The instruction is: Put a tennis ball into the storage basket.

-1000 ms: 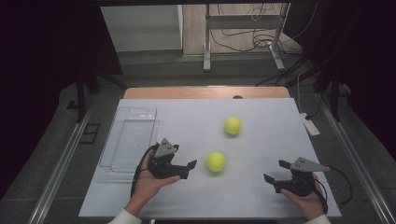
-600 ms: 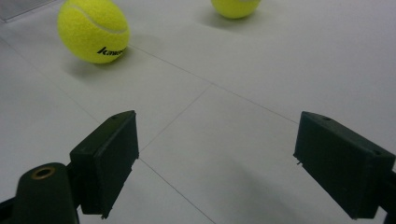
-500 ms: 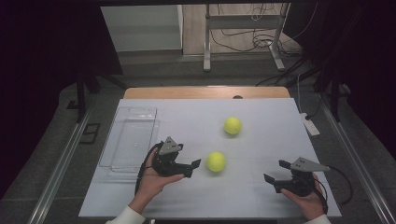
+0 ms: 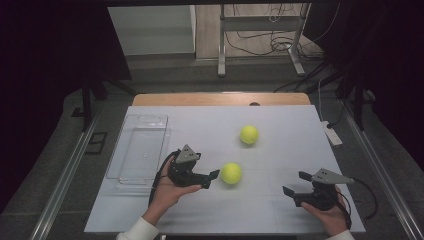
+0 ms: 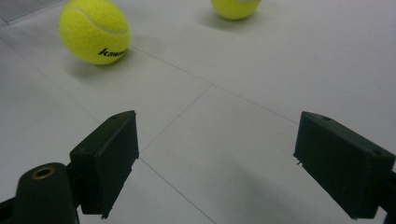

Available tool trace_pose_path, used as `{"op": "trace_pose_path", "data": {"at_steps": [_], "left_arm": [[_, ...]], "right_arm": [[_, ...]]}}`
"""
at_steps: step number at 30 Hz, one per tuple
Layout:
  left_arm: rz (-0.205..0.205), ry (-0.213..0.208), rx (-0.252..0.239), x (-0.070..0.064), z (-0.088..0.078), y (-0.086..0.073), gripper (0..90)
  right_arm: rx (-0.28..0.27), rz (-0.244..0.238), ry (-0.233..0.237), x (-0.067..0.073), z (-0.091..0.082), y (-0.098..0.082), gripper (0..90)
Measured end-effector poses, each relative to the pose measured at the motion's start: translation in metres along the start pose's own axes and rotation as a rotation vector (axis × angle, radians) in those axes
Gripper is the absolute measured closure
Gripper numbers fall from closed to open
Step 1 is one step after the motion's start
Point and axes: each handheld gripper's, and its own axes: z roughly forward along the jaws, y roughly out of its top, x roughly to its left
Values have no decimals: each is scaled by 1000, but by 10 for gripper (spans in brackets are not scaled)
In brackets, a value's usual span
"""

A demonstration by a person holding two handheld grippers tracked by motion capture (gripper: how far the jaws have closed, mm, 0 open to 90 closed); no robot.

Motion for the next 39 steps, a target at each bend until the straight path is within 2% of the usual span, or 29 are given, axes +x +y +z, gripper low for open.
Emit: {"op": "trace_pose_path", "data": {"at_steps": [5, 13, 27, 39], "left_arm": [[-8, -11, 4, 0, 6, 3, 130], [-7, -26, 14, -3, 14, 7, 129], [4, -51, 23, -7, 23, 12, 127], [21, -74, 53, -9, 35, 16, 124]], "right_arm": [[2, -13, 1, 2, 0, 0, 137], [4, -6, 3, 1, -1, 0, 136], [3, -7, 3, 1, 0, 0, 138], [11, -5, 2, 0, 1, -1, 138]]}}
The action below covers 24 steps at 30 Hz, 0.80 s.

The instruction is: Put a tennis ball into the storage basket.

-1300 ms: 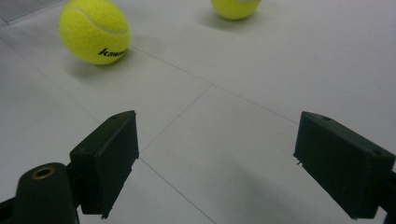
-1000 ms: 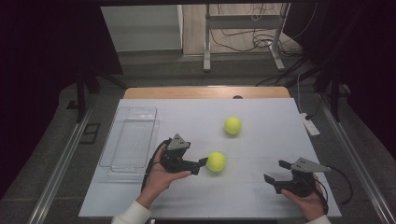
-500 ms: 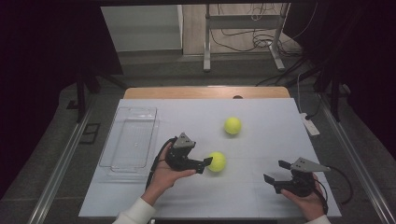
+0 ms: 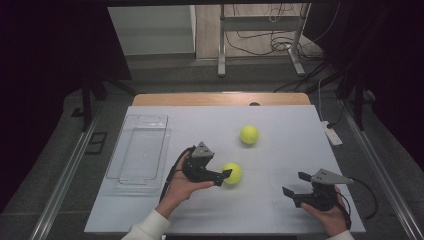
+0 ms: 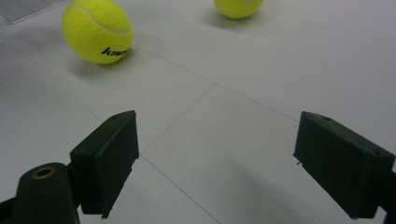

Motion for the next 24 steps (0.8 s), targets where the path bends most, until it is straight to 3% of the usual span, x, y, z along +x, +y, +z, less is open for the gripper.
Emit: {"op": "trace_pose_path", "data": {"at_steps": [10, 17, 24], "left_arm": [[-5, -23, 22, -1, 11, 4, 112], [10, -45, 69, -2, 24, 4, 98], [13, -39, 86, -1, 30, 5, 86]], "right_arm": [[1, -1, 0, 0, 0, 0, 138], [0, 0, -2, 0, 0, 0, 138], [1, 2, -2, -1, 0, -1, 138]]}}
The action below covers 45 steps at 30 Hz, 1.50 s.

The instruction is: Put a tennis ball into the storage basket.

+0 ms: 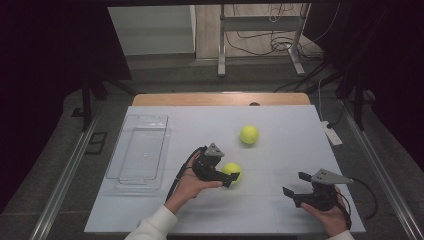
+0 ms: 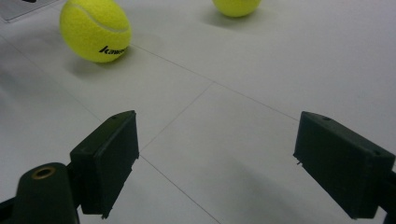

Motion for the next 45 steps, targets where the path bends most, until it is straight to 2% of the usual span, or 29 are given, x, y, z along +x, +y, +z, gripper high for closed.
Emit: {"op": "trace_pose_path", "data": {"at_steps": [31, 38, 42, 45], "left_arm": [[5, 18, 92, 3, 28, -1, 59], [18, 28, 127, 1, 34, -2, 89], [19, 47, 136, 0, 36, -3, 166], [13, 41, 136, 0, 37, -3, 203]], "right_arm": [[7, 1, -1, 0, 1, -1, 137], [8, 1, 0, 0, 2, -1, 137], [8, 2, 0, -1, 2, -1, 137], [8, 1, 0, 0, 2, -1, 137]]}}
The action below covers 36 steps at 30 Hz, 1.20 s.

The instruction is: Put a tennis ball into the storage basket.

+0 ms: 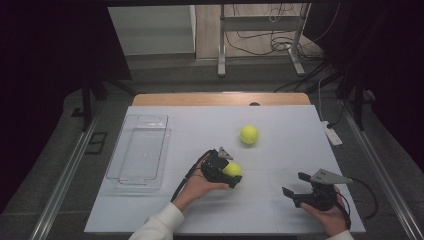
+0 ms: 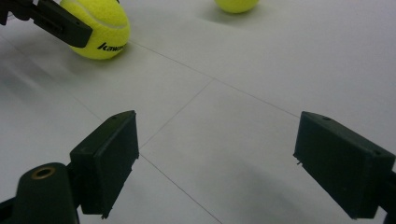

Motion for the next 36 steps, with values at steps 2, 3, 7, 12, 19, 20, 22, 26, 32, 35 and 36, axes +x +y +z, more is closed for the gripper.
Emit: {"op": "trace_pose_path", "data": {"at_steps": [2, 3, 7, 12, 19, 20, 22, 26, 32, 35, 36], "left_arm": [[4, -6, -2, -1, 0, 0, 252], [15, -1, 6, -2, -1, 0, 255], [18, 0, 8, -2, -1, 0, 261], [37, 5, 4, -3, -3, 1, 266], [47, -2, -37, 0, -13, 2, 266], [46, -1, -43, 1, -15, 2, 266], [47, -1, -50, 1, -18, 1, 266], [41, -3, -80, 3, -27, 2, 266], [45, 8, -103, 1, -35, 2, 265], [47, 10, -111, 0, -39, 3, 265], [45, 11, -116, 0, -40, 3, 265]], "right_arm": [[-1, -1, 0, 0, 0, 0, 137], [-2, 1, -1, 0, 0, 0, 137], [-2, 1, 0, 0, -1, 0, 137], [-5, 4, -2, 0, -1, 0, 136], [-4, 11, -8, 2, -2, 0, 135], [-3, 11, -9, 2, -1, 0, 135], [-3, 12, -11, 2, -1, 0, 134], [-10, 17, -21, 2, -3, 0, 135], [-5, 10, -25, 3, -3, 0, 135], [-5, 9, -26, 3, -3, 0, 136], [-6, 8, -26, 3, -3, 0, 136]]}}
